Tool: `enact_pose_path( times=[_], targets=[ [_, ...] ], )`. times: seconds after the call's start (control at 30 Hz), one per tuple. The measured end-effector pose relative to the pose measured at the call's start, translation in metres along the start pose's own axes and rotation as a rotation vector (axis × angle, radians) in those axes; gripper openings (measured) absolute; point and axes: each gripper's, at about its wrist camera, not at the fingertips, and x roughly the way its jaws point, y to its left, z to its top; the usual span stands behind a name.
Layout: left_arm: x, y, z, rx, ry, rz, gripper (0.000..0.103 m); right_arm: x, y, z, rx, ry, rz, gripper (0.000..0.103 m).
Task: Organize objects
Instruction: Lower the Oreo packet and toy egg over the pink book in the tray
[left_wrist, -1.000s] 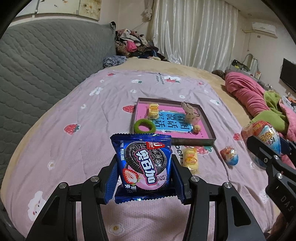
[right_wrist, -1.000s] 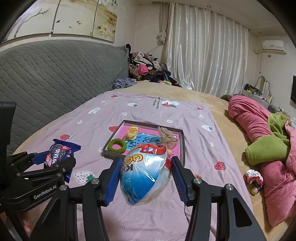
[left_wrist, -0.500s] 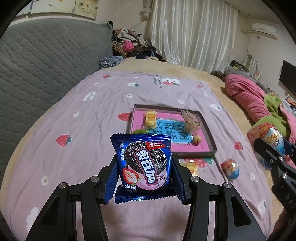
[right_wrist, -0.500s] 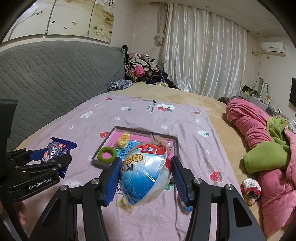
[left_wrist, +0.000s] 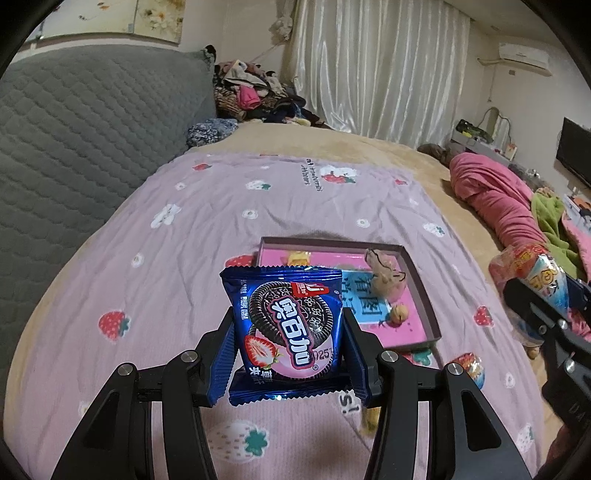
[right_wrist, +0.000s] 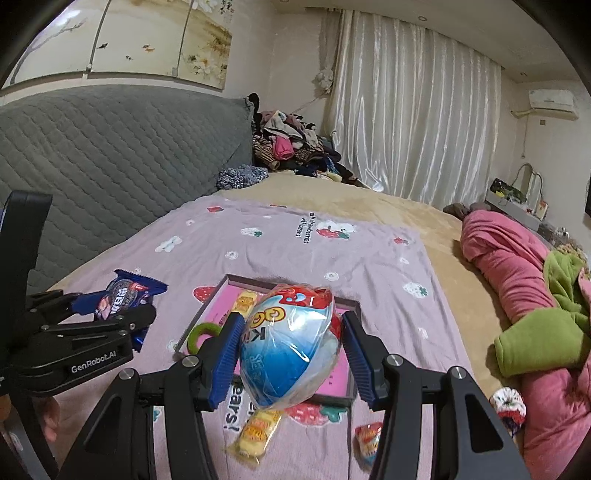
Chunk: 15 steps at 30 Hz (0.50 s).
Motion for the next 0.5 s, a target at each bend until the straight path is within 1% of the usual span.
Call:
enact_pose_path(
  times=[0.2, 0.33, 0.43, 0.5],
  targets=[
    [0.011, 0.002, 0.027, -0.016, -0.017, -0.010, 0.054, 0.020, 0.000, 0.016, -0.003, -0.008, 0.002, 0.054],
    [0.021, -0.003, 0.039, -0.013, -0.031, -0.022, 0.054, 0.038, 0.000, 0.025, -0.003, -0.007, -0.002, 0.054],
    [0.037, -0.003, 0.044, -0.013, -0.033, -0.031, 0.054, 0.052, -0.001, 0.024, 0.013, -0.001, 0.005, 0.054],
    [0.050, -0.002, 0.043, -0.023, -0.026, -0.044, 0.054, 0.064, -0.002, 0.017, 0.020, 0.019, 0.012, 0.054]
  ],
)
